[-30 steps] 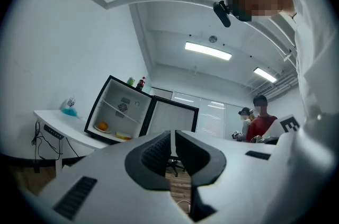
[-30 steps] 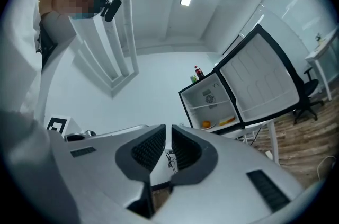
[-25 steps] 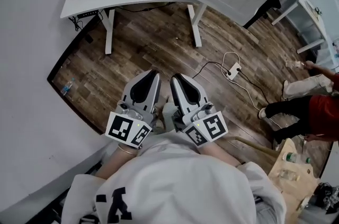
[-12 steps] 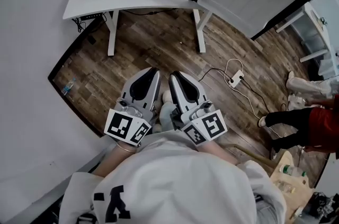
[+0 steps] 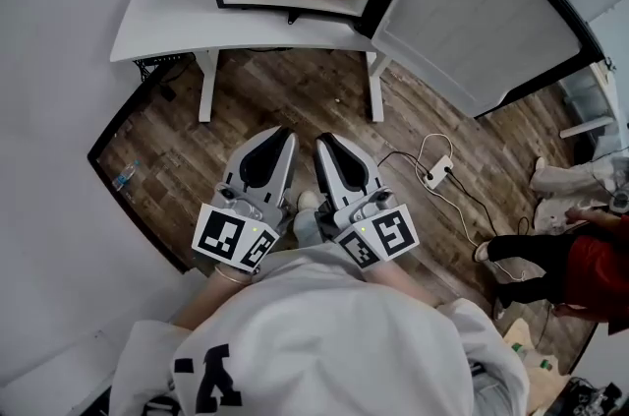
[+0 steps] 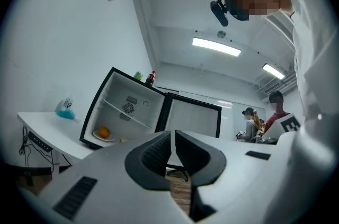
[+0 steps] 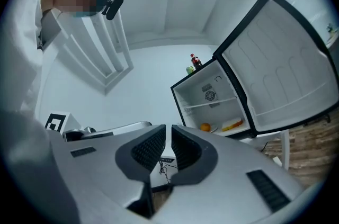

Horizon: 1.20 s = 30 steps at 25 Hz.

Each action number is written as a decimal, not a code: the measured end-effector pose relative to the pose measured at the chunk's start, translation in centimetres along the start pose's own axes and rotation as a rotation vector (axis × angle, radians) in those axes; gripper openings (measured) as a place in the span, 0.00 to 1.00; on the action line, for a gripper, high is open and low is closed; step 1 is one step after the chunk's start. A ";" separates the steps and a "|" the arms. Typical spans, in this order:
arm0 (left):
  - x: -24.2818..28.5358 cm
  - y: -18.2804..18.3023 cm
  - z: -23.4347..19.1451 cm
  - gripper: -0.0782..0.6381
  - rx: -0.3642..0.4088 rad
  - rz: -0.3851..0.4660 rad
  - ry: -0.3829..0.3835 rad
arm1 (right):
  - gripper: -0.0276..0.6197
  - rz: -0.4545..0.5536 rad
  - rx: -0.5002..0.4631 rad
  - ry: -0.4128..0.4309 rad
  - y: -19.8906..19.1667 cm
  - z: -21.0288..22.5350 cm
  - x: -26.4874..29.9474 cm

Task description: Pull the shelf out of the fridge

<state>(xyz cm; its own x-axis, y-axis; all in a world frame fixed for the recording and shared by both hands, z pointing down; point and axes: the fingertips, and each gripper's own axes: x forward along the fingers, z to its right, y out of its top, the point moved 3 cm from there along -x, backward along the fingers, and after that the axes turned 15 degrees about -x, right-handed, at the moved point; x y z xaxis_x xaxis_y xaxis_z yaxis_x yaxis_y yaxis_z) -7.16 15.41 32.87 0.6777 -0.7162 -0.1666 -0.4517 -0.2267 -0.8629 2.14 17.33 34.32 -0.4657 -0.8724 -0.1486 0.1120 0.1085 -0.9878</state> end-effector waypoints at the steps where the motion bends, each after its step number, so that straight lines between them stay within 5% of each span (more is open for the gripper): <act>1: 0.8 0.1 -0.4 0.15 0.007 0.004 0.003 | 0.13 0.001 -0.001 0.005 0.0 0.7 0.7; 13: 10.9 0.9 -3.6 0.15 0.039 0.044 0.044 | 0.13 -0.005 0.012 0.058 -0.3 9.5 7.4; 30: 13.5 1.2 -6.3 0.15 0.034 0.052 0.107 | 0.13 -0.019 0.031 0.104 -1.4 11.9 10.7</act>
<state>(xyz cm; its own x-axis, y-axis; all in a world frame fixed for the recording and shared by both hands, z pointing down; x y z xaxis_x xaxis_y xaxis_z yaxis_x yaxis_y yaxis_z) -2.18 1.32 32.55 0.5875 -0.7929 -0.1616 -0.4636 -0.1661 -0.8704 7.41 2.21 34.71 -0.5566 -0.8196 -0.1358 0.1292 0.0761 -0.9887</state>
